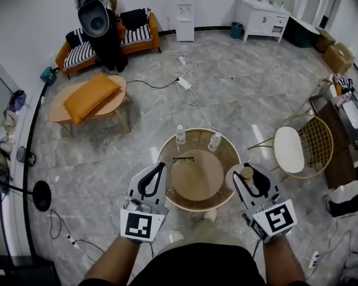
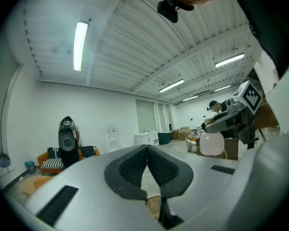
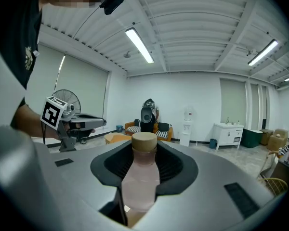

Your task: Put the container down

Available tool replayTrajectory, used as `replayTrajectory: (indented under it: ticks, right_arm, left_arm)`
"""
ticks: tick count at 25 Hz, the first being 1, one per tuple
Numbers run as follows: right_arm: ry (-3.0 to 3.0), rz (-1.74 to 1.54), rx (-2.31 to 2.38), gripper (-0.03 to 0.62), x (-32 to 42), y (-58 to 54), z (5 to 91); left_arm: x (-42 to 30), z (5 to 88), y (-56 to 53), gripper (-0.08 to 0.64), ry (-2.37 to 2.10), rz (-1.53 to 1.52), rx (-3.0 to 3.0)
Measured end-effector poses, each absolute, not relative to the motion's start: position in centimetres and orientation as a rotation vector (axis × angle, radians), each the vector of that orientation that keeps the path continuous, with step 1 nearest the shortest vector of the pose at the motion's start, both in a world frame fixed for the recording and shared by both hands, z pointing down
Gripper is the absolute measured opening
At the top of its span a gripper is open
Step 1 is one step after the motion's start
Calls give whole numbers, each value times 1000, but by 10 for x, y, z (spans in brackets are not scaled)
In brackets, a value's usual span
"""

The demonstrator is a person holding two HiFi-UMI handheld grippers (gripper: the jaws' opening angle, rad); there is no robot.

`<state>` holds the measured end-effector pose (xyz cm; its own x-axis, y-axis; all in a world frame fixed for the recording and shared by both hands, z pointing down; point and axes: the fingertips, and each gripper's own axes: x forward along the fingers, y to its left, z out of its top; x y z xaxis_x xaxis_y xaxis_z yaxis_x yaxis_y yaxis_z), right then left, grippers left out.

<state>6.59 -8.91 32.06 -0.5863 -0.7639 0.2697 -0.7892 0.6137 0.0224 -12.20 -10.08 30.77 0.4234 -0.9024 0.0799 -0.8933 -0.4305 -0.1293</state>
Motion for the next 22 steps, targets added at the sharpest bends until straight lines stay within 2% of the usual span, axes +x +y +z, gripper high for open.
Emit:
replayTrajectory:
  ticks: [22]
  right_arm:
    - [-2548, 244, 1181, 152, 60, -133, 374]
  left_arm:
    - [-118, 340, -143, 15, 1692, -253, -2578]
